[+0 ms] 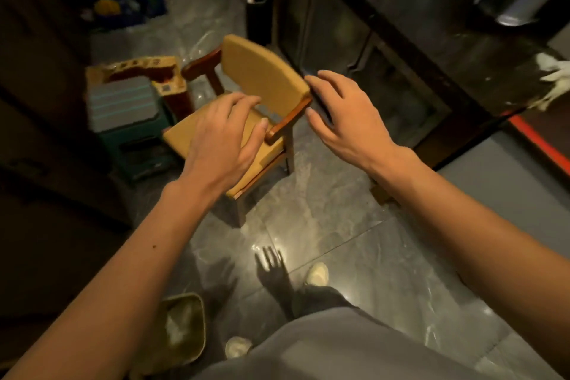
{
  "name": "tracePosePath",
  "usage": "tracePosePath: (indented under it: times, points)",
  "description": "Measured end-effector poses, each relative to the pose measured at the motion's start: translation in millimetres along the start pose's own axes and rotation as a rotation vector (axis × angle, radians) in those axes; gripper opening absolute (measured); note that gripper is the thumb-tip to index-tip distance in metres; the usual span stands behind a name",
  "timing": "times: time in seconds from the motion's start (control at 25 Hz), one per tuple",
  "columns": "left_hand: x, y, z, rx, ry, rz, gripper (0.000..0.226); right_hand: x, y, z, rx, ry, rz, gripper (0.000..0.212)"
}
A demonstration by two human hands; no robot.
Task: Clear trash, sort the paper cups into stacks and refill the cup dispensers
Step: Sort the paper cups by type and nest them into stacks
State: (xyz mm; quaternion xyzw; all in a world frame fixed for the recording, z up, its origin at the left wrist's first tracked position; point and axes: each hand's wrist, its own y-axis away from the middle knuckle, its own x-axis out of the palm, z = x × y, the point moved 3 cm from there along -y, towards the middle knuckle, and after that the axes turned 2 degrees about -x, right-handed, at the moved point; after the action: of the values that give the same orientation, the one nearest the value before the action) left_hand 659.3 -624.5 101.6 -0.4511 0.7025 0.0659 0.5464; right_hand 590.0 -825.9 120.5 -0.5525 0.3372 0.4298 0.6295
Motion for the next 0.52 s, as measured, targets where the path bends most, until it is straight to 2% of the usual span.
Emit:
tracePosePath:
  times: [0.32,0.52]
  points:
    - [100,-175,-148,0.253,0.050,0.012,0.048,-84,9,-199,0.239,0.058,-0.180,0.051]
    - [151,-249,-200,0.325,0.062,0.044,0.045,-101,18,-286,0.373,0.074,-0.188,0.051]
